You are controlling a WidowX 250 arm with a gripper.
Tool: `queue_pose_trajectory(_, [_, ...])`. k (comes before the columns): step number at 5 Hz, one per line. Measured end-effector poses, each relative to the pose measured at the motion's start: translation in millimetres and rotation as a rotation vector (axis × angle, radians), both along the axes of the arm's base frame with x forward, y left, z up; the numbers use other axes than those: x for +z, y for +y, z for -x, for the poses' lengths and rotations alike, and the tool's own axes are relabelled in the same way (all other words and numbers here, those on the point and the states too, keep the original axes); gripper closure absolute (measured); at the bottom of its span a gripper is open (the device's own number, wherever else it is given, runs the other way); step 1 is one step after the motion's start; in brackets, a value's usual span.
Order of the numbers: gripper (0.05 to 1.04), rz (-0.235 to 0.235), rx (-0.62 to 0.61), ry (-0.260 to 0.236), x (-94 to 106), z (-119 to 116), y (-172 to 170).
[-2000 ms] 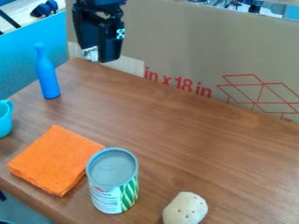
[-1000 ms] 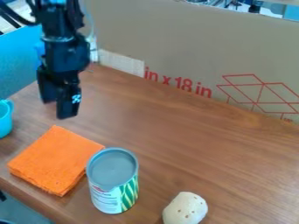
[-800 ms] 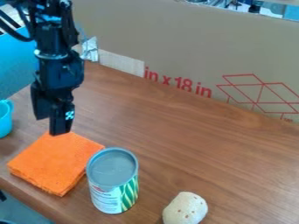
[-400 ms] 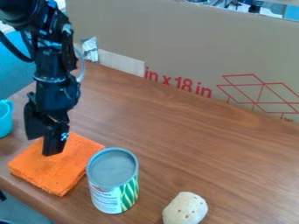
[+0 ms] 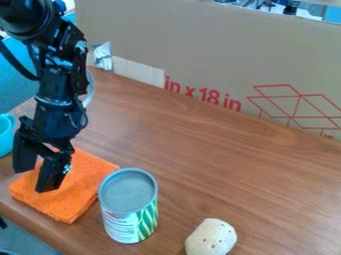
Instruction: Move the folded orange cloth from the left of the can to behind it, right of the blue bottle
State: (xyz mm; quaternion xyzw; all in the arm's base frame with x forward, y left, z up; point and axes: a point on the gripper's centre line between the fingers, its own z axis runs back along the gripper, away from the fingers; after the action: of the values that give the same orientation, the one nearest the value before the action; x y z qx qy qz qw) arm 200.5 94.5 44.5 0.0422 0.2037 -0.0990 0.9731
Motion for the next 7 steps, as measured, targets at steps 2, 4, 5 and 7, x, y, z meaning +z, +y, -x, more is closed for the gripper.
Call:
queue_pose_trajectory(2, [0.078,0.004,0.045,0.047,-18.0,-18,5])
queue_pose_trajectory(4, [0.081,0.037,0.095,0.034,-28.3,-46,14])
queue_pose_trajectory(5, [0.081,0.063,0.112,-0.016,-23.7,-65,13])
queue_pose_trajectory(7, [0.081,0.162,0.055,-0.183,-14.9,-139,-16])
